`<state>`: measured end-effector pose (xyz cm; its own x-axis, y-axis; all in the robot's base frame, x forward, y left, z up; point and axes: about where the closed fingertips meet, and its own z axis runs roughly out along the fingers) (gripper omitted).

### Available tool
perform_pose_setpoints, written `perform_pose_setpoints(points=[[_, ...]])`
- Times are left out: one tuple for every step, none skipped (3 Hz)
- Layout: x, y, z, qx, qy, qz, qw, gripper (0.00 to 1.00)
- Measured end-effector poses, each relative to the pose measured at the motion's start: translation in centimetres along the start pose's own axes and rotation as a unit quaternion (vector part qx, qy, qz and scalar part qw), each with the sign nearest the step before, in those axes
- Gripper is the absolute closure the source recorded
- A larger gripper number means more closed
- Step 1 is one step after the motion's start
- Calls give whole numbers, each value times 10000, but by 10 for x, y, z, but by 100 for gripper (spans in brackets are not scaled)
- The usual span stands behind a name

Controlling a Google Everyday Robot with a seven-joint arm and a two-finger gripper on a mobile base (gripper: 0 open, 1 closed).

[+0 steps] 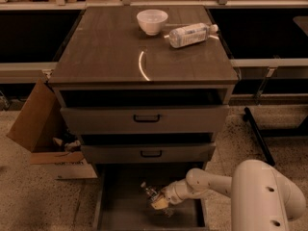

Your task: Place water bottle into bottom drawer

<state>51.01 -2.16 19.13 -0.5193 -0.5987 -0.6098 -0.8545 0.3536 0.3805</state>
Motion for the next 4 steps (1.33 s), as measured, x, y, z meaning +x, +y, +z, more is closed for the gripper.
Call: perform_pose_setpoints(points=[[8, -2, -7, 6, -137, 104, 9999, 4], [10, -1, -28, 83, -343, 148, 9993, 0], [6, 9, -74, 155, -481, 36, 9987, 0], [-6, 27, -134, 142, -561, -225, 9981, 0]])
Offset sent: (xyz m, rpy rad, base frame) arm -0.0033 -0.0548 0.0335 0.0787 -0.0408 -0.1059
